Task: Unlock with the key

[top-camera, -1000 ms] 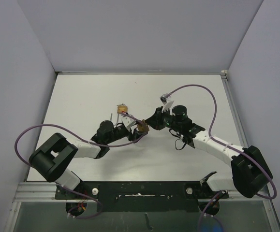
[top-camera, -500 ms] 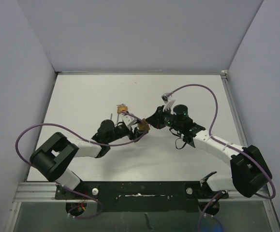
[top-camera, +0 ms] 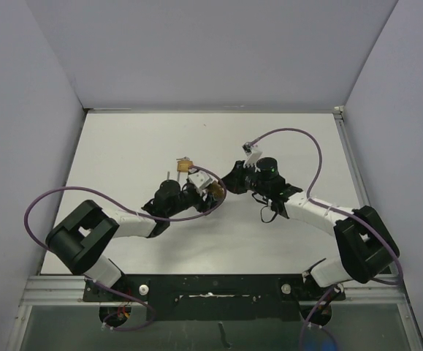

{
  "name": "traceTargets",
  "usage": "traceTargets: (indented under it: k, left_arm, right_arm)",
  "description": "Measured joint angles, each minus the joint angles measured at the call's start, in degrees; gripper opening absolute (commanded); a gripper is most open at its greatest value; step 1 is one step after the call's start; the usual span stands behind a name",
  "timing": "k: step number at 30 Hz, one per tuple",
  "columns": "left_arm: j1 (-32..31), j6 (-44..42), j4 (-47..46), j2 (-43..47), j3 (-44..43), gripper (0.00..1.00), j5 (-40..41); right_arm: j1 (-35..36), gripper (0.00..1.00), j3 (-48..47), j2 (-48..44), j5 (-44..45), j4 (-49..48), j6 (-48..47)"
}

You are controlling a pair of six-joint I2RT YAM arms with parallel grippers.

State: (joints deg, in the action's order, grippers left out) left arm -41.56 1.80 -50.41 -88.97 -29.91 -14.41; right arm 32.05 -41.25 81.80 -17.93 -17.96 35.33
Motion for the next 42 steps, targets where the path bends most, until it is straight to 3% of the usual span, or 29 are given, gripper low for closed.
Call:
traceTargets:
  k: [14, 19, 31, 42]
  left_arm:
    - [-3.13, -1.05, 11.69, -4.07, -5.95, 0.00, 9.94]
    - [-4.87, -1.22, 20.41, -4.28, -10.29, 0.00, 15.04]
    - [-8.26, 0.76, 40.79, -6.69, -26.29, 0.00, 28.70]
    - [-10.91, 2.14, 50.86, -10.78, -33.40, 0.00, 37.46]
  right_arm:
    - [-3.17, 0.00, -0.13, 9.46, -2.86, -5.64, 7.41]
    - [-3.89, 0.00, -0.98, 11.39, -3.50, -5.68, 9.16]
    - [-6.14, 0.00, -8.50, 12.02, -3.19, 1.07, 11.08]
    - [-6.49, 0.00, -12.44, 15.12, -3.76, 7.28, 13.03]
